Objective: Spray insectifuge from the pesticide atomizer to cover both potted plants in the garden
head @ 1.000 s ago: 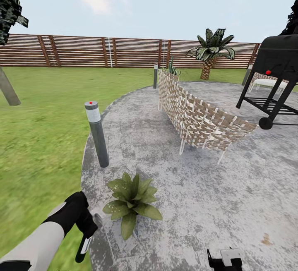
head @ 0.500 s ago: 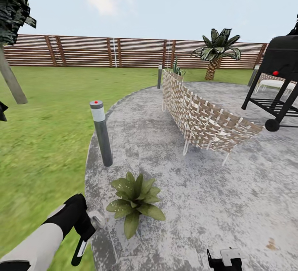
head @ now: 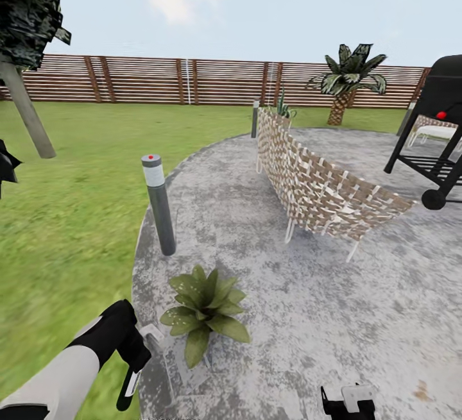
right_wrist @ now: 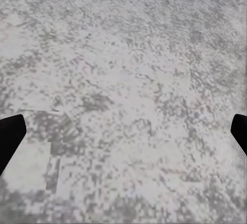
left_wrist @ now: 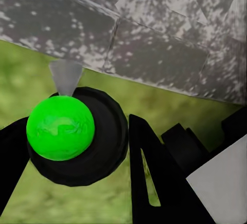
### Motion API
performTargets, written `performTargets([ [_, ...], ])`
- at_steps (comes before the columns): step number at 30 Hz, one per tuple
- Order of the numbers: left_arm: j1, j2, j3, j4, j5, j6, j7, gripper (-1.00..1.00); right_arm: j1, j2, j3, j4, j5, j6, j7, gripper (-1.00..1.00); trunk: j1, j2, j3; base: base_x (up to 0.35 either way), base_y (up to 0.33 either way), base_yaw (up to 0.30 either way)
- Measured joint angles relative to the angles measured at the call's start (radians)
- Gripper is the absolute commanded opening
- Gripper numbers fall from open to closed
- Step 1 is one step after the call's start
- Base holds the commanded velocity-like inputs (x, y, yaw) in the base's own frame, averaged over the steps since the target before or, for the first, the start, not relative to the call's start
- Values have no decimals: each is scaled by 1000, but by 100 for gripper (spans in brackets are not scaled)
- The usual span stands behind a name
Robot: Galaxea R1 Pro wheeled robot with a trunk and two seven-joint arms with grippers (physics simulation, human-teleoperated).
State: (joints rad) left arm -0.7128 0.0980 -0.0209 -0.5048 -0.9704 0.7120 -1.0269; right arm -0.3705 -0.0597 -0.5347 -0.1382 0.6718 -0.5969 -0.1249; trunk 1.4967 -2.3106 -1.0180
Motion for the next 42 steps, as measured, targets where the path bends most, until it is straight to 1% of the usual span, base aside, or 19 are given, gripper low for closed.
performTargets([
  [10,0,0,1,-1,0,0,0,-100,0,0,0,1,0,0,1,100,0,0,0,-57,-273,269],
  [14,0,0,3,-1,1,0,0,-100,0,0,0,1,0,0,1,100,0,0,0,2,-273,57],
  [18,-1,0,3,-5,1,0,0,-100,0,0,0,0,-1,0,0,100,0,0,0,78,-273,77],
  [28,-1,0,2,-6,0,0,6,-100,0,0,0,0,0,0,0,100,0,0,0,128,-260,267],
  [31,0,-1,0,-6,0,0,6,-100,0,0,0,0,-2,0,0,100,0,0,0,-115,-237,170],
  [36,0,1,-4,9,-2,0,6,-100,0,-1,-2,0,-3,-1,0,100,0,0,0,-53,-54,16],
  [39,9,7,-4,42,-2,-3,8,-100,0,-2,-2,-1,-3,-1,0,100,0,0,0,-1,-1,0],
  [42,18,12,-4,48,-3,-3,26,-100,0,-2,-2,-1,-3,-1,0,100,0,0,0,0,0,0],
])
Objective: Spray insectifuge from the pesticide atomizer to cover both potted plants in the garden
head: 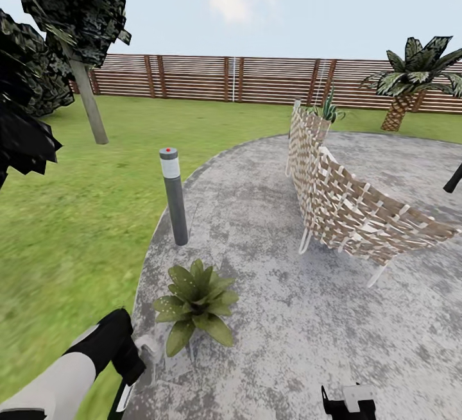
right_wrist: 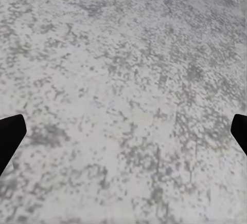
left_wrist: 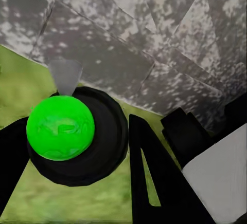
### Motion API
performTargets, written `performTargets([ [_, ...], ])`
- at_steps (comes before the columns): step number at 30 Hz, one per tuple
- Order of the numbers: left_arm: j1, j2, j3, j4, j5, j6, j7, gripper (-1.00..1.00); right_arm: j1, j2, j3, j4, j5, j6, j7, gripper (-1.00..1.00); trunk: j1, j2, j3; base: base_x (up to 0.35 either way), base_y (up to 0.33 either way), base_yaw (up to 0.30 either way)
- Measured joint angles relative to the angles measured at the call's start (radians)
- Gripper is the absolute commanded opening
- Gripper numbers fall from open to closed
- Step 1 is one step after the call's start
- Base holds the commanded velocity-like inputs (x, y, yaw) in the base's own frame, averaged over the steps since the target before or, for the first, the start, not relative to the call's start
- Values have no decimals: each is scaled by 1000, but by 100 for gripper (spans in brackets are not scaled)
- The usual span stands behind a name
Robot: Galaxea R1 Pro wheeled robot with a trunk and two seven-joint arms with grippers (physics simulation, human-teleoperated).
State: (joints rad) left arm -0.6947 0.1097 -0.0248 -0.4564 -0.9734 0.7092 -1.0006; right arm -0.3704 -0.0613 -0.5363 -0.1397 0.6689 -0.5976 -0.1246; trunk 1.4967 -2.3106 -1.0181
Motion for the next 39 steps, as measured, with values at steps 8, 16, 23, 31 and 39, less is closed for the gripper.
performTargets([
  [8,32,-48,18,-23,11,4,78,-100,0,0,0,0,0,0,0,100,0,0,0,0,0,0],
  [16,34,-32,179,-36,-5,-21,90,-100,0,0,1,1,1,1,0,100,0,0,0,0,0,19],
  [23,33,-56,105,-36,-8,-20,137,-100,0,2,1,2,3,1,0,100,0,0,0,0,0,252],
  [31,71,-48,106,-32,6,-20,133,-100,0,1,1,1,3,1,0,100,0,0,0,0,0,213],
  [39,46,-92,107,-35,7,-17,65,-100,0,1,1,1,3,1,0,100,0,0,0,0,0,12],
])
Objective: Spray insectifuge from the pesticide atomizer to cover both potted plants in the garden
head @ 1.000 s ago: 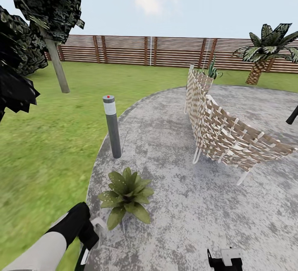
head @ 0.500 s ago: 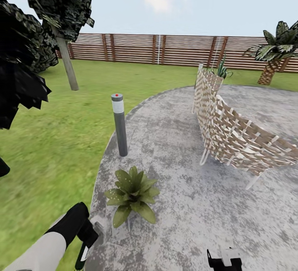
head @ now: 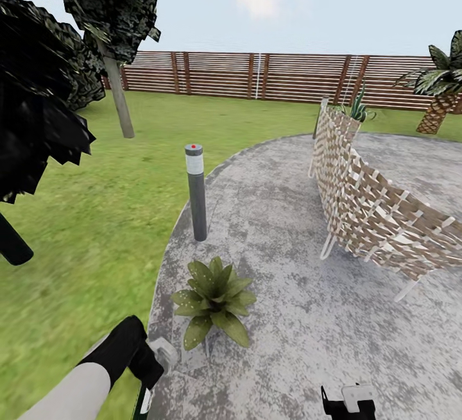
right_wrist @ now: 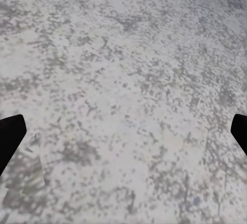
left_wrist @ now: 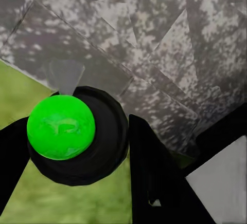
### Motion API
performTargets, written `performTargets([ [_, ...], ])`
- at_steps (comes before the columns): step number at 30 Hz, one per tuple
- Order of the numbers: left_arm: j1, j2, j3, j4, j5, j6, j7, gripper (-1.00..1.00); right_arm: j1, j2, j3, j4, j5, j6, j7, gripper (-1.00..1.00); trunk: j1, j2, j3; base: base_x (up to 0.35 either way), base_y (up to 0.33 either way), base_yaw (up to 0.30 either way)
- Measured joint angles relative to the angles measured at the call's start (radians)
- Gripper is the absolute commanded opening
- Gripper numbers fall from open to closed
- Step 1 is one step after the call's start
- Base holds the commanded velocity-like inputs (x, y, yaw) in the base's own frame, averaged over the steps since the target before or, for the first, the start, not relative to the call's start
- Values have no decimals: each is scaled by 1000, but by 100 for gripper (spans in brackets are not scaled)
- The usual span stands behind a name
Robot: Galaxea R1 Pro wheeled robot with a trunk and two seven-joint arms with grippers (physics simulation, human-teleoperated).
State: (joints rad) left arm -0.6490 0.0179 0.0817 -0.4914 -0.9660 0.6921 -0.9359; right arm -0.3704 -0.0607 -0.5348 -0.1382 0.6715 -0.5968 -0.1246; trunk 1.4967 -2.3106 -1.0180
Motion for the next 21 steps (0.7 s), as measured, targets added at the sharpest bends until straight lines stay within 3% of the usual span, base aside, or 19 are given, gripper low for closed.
performTargets([
  [7,9,24,0,0,-5,-5,-10,-100,0,1,0,0,0,0,0,100,0,0,0,0,0,135],
  [12,5,11,-2,-1,-4,-3,-5,-100,0,0,0,0,-1,0,0,100,0,0,0,0,-2,156],
  [21,0,12,-3,-1,-3,-3,-2,-100,0,1,0,0,-1,0,0,100,0,0,0,51,-220,7],
])
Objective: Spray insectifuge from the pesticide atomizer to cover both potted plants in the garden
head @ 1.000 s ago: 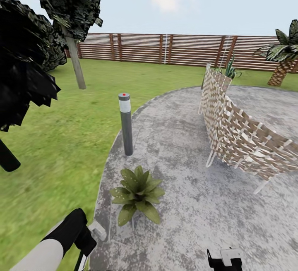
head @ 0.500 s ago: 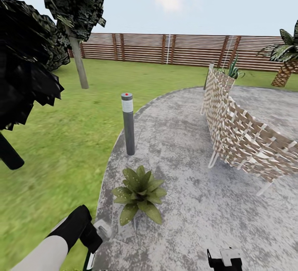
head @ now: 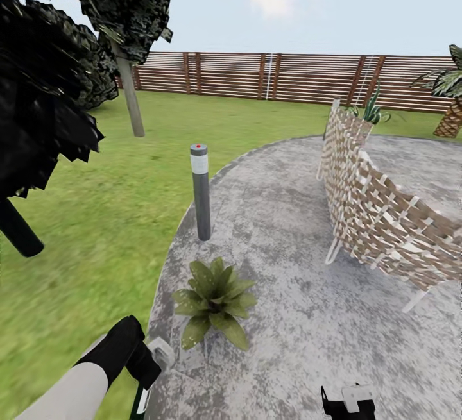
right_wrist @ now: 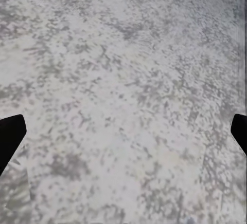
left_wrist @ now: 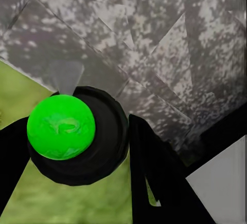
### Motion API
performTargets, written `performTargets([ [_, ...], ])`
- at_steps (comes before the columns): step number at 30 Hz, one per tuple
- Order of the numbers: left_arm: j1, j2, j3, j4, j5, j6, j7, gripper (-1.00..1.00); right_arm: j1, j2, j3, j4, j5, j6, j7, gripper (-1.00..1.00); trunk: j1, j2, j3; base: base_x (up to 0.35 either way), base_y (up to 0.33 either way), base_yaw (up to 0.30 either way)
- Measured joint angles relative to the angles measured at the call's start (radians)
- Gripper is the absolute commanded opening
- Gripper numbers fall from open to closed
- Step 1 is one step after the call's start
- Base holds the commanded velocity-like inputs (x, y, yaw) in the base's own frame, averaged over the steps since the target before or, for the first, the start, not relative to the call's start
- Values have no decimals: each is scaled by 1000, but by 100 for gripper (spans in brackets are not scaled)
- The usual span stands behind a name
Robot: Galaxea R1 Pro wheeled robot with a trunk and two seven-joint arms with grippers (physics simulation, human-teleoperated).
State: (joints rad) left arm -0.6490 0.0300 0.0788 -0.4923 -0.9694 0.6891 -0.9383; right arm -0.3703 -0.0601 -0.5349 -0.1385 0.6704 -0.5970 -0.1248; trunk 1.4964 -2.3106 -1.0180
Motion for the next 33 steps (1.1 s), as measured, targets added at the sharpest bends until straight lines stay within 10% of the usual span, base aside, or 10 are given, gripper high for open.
performTargets([
  [33,-5,1,2,-9,0,7,29,-100,0,-2,0,0,0,0,-1,100,1,0,0,10,-131,49],
])
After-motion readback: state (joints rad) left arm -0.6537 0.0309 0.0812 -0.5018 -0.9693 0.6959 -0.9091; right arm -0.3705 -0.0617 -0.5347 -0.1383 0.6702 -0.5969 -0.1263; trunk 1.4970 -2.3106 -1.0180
